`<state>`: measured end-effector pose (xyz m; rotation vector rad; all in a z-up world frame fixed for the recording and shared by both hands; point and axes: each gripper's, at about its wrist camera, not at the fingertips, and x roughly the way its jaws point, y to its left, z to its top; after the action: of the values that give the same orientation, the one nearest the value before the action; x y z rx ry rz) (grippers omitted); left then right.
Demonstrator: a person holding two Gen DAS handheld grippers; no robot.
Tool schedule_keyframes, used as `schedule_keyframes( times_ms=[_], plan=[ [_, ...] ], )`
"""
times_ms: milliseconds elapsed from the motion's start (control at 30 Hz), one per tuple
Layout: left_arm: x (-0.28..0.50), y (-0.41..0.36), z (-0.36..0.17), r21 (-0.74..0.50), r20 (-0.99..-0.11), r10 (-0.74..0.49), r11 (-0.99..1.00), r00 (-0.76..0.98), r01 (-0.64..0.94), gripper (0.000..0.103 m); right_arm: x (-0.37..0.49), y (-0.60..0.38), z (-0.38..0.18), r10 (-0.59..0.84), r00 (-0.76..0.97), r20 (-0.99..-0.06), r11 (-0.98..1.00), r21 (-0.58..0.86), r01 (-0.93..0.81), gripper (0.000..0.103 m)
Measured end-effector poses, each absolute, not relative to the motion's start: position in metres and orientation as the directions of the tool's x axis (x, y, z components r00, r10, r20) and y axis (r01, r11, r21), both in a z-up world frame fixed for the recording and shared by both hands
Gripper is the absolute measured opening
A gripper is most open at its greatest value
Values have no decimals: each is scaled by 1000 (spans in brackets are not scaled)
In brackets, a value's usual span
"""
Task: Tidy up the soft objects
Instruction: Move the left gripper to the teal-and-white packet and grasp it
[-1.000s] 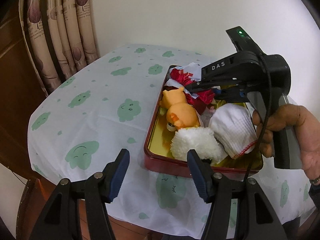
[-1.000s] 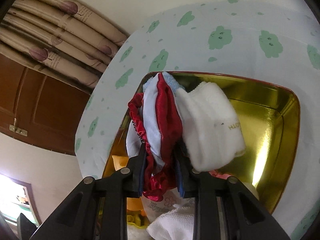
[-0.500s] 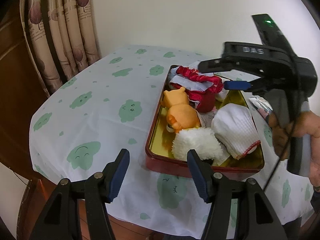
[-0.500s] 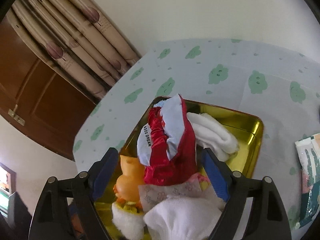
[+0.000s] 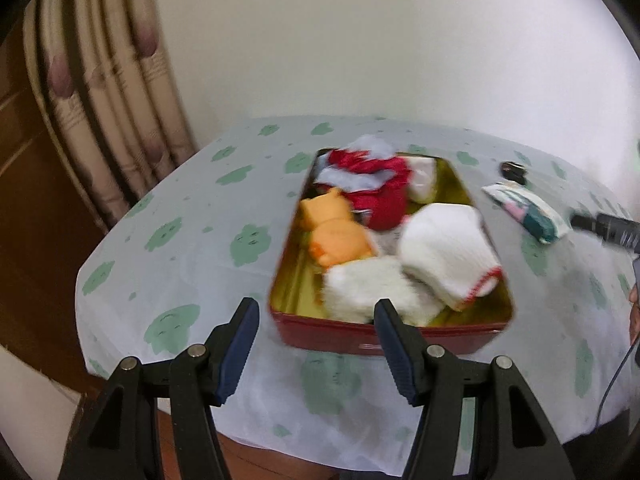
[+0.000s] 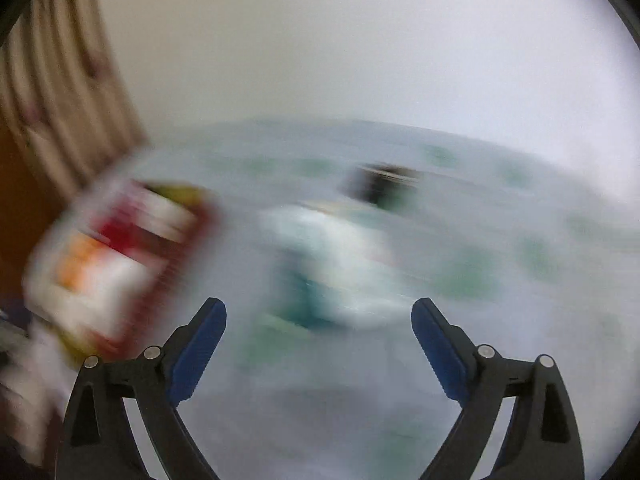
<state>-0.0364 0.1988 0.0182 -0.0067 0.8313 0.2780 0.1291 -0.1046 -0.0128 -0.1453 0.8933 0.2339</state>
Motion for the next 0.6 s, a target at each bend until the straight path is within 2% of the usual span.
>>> schedule_keyframes(
  times_ms=[100, 233, 333, 500, 600],
  plan=[
    [-38, 176, 27, 87, -729, 186, 980, 659, -180, 61, 125, -158, -33, -89, 619, -780, 959, -235, -159, 93],
    [-33, 146, 41, 0, -740, 41, 998, 671, -61, 61, 125, -209, -53, -235, 610, -757, 934, -350, -75, 94],
    [-17, 118, 48, -60, -751, -55, 998, 657, 16, 61, 124, -230, -54, -182, 611, -771, 966, -256, -36, 100],
    [31, 80, 44, -226, -781, -240, 969, 576, 97, 62, 126, -229, -56, -172, 600, -782, 971, -239, -33, 102],
    [71, 57, 32, -278, -798, -293, 954, 526, 109, 62, 124, -232, -58, -144, 596, -790, 978, -207, -38, 102]
  ],
)
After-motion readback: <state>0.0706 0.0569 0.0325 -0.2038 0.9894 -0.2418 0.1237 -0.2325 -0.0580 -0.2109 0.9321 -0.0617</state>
